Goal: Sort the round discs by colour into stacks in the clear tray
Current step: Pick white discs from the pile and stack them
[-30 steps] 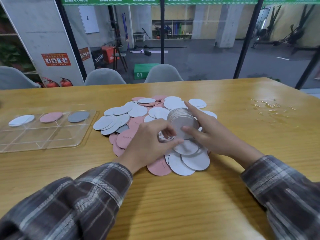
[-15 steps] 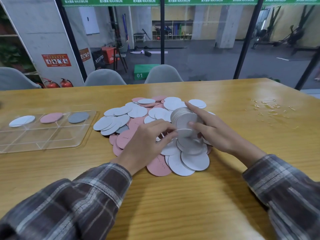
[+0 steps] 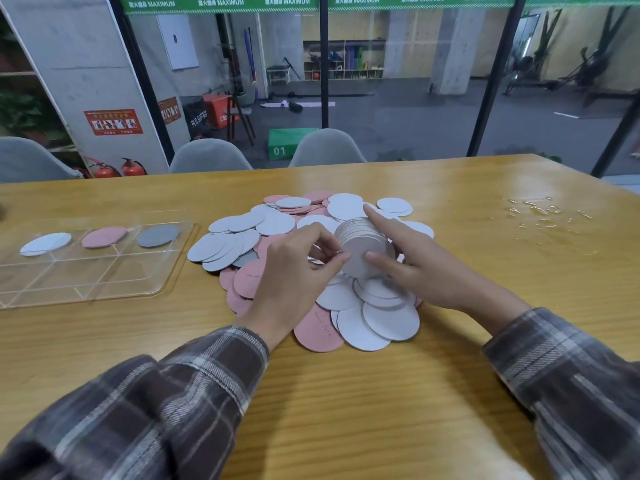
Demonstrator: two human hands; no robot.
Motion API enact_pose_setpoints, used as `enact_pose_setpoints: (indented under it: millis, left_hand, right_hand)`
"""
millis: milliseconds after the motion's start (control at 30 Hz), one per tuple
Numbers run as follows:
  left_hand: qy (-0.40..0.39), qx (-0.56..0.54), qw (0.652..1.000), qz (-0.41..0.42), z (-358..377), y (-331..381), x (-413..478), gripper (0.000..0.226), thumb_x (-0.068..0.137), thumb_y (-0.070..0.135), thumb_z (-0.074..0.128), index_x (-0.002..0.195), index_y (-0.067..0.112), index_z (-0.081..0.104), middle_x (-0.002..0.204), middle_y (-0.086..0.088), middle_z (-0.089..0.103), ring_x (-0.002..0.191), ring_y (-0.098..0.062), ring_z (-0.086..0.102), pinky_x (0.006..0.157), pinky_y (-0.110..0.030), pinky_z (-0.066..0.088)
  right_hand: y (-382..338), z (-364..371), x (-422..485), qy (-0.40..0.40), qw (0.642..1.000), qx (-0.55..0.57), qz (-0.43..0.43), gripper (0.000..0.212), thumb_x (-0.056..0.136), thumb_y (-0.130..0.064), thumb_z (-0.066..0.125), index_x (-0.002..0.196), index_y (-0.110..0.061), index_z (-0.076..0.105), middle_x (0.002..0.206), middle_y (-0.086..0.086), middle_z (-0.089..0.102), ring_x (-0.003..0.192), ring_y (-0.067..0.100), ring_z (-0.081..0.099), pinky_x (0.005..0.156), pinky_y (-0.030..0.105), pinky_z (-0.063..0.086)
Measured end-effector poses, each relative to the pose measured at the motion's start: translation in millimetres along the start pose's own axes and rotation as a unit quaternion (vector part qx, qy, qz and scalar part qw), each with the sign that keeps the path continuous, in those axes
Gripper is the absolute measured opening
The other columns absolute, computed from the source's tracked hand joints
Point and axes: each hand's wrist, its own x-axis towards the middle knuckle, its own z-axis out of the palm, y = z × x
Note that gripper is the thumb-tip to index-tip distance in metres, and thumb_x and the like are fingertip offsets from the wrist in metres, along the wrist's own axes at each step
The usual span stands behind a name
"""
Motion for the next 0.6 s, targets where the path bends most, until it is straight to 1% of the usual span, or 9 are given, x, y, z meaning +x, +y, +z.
enact_pose_setpoints:
  millis: [100,167,233,267,333,367,433,500,600]
  left_hand:
    - [-0.01,0.025,0.999,0.034,-1.5,-0.4,-0.3,0.021,0.084,0.018,0.087,0.08,0.017,0.067,0.078,0.01,0.068,0.075,-0.011,0.067,0.063,-0.025,0.055]
    - [-0.055,0.032,0.995,0.076,-1.5,-1.5,-1.9,0.019,0.085,0.026,0.086,0.084,0.018,0.069,0.081,0.01,0.066,0.079,-0.011,0.064,0.067,-0.028,0.052]
    - [-0.132,0.029,0.985,0.103,0.6,-2.3,-6.2,0.02,0.088,0.033,0.083,0.097,0.017,0.075,0.094,0.008,0.07,0.09,-0.01,0.065,0.078,-0.031,0.053]
    - [-0.168,0.034,0.979,0.106,2.1,-3.1,-8.7,0.025,0.089,0.036,0.081,0.106,0.017,0.076,0.104,0.007,0.072,0.099,-0.01,0.066,0.087,-0.032,0.053]
    - [-0.21,0.055,0.97,0.111,3.9,-4.5,-12.2,0.035,0.091,0.04,0.078,0.118,0.02,0.077,0.121,0.009,0.072,0.117,-0.007,0.063,0.101,-0.032,0.049]
    - [-0.219,0.063,0.967,0.114,3.5,-4.4,-12.8,0.036,0.091,0.042,0.077,0.12,0.02,0.077,0.124,0.01,0.072,0.121,-0.005,0.061,0.103,-0.032,0.048]
    - [-0.226,0.068,0.964,0.12,1.5,-3.1,-12.6,0.033,0.091,0.042,0.077,0.116,0.02,0.078,0.12,0.013,0.073,0.117,-0.005,0.062,0.099,-0.035,0.051]
    - [-0.227,0.072,0.963,0.124,-1.6,-1.3,-12.0,0.029,0.091,0.042,0.076,0.111,0.021,0.078,0.11,0.014,0.073,0.108,-0.007,0.064,0.09,-0.039,0.054]
    - [-0.23,0.077,0.963,0.122,-6.7,-2.2,-12.4,0.028,0.09,0.043,0.077,0.108,0.022,0.079,0.102,0.012,0.071,0.099,-0.008,0.065,0.083,-0.04,0.055]
  right_hand:
    - [6.0,0.4,3.4,0.012,1.0,-0.005,0.001,0.068,0.104,-0.032,0.055,0.162,-0.031,0.02,0.146,-0.003,0.05,0.105,0.007,0.051,0.097,0.029,0.042]
    - [7.9,-0.3,4.1,0.025,1.0,-0.001,0.003,0.067,0.104,-0.032,0.056,0.162,-0.029,0.023,0.149,-0.005,0.05,0.104,0.001,0.046,0.099,0.025,0.038]
    - [11.0,-1.8,5.1,0.046,0.999,0.004,0.006,0.067,0.103,-0.03,0.058,0.161,-0.027,0.024,0.151,-0.008,0.048,0.108,-0.004,0.044,0.1,0.023,0.037]
    - [12.7,-3.0,5.6,0.053,0.999,0.007,0.01,0.067,0.103,-0.031,0.058,0.161,-0.028,0.024,0.148,-0.009,0.05,0.104,-0.005,0.045,0.097,0.021,0.037]
    - [14.7,-5.6,6.1,0.061,0.998,0.011,0.021,0.068,0.102,-0.033,0.059,0.161,-0.029,0.025,0.144,-0.007,0.052,0.1,-0.001,0.047,0.094,0.022,0.038]
    - [15.7,-6.6,6.0,0.064,0.998,0.01,0.025,0.068,0.102,-0.033,0.06,0.16,-0.029,0.026,0.143,-0.007,0.052,0.102,0.003,0.048,0.096,0.026,0.041]
    - [16.5,-8.2,5.0,0.067,0.997,0.005,0.029,0.066,0.101,-0.033,0.061,0.159,-0.028,0.028,0.136,-0.01,0.053,0.099,0.007,0.051,0.095,0.029,0.043]
    - [14.6,-8.7,3.6,0.067,0.997,0.002,0.029,0.064,0.101,-0.032,0.061,0.157,-0.028,0.032,0.131,-0.011,0.056,0.089,0.005,0.056,0.087,0.026,0.043]
    - [12.2,-8.8,2.3,0.064,0.998,0.003,0.028,0.06,0.101,-0.033,0.061,0.155,-0.028,0.036,0.129,-0.009,0.06,0.087,0.003,0.06,0.081,0.025,0.044]
